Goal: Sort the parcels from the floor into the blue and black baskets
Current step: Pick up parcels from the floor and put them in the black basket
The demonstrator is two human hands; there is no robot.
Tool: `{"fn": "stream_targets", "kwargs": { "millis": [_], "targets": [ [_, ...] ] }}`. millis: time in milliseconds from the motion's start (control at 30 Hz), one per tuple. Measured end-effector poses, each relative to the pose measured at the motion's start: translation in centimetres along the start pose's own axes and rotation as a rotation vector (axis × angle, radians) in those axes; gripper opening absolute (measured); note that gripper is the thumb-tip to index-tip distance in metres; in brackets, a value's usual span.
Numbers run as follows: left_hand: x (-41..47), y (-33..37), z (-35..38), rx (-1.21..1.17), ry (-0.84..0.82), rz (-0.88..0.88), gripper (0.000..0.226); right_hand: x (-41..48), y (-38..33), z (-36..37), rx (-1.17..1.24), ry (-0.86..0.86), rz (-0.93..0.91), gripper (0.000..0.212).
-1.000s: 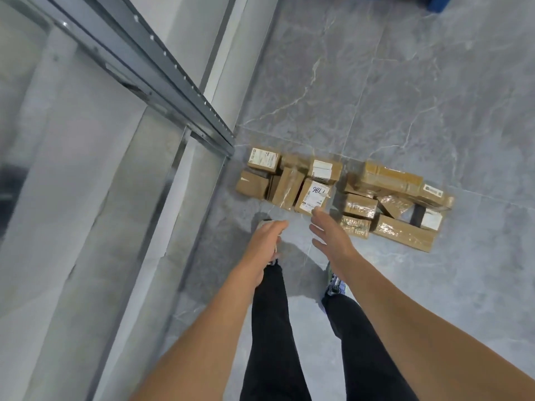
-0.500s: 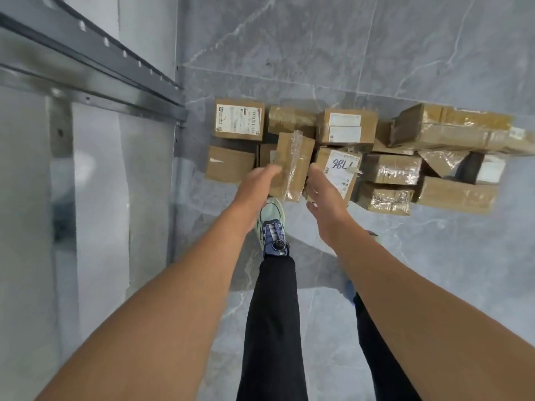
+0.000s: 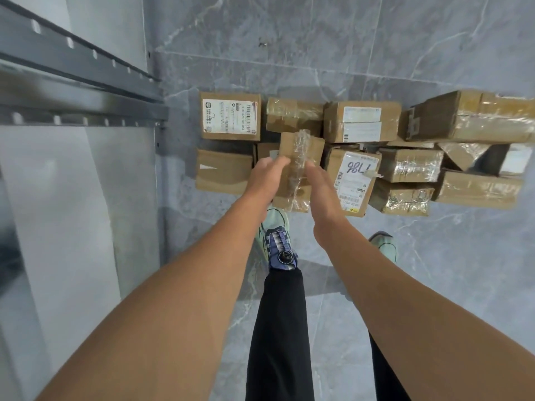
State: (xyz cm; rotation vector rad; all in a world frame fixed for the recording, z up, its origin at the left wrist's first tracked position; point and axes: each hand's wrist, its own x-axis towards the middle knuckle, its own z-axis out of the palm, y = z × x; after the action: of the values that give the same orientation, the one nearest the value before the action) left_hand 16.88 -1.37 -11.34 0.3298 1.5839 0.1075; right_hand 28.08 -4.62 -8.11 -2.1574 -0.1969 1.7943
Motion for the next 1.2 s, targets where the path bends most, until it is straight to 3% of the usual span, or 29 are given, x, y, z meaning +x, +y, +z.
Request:
{"fn": "stream_targets", "kwargs": {
  "millis": [367,600,800,933,1200],
  "targets": [
    [1.8,-1.0,0.1,-0.012,-0.027,-0.030,0.055,2.7,1.6,0.5,-0.027,0.073,0.007,0.067],
    [2.8,-2.2,0.3,-0.059,-0.014,-0.052,0.067,5.2,2.2,0.5,-0.021,0.030,0.059,0.072],
    [3.5,-2.9,0.2,-0.121,-0.018,-0.003,0.087,7.5,2.4,0.6,0.022,-0.067,0.098,0.096],
    [1.6,-3.4,-0.5,-0.190,-0.017,0.046,0.090,4.9,1.4,0.6,0.001,-0.116,0.055,0.087],
    [-8.2,-2.2,-0.9,-0.326,0.068,0.127,0.107,-3.2,-0.7,-1.7,-0.023,-0.201,-0.079,0.113]
  ]
}}
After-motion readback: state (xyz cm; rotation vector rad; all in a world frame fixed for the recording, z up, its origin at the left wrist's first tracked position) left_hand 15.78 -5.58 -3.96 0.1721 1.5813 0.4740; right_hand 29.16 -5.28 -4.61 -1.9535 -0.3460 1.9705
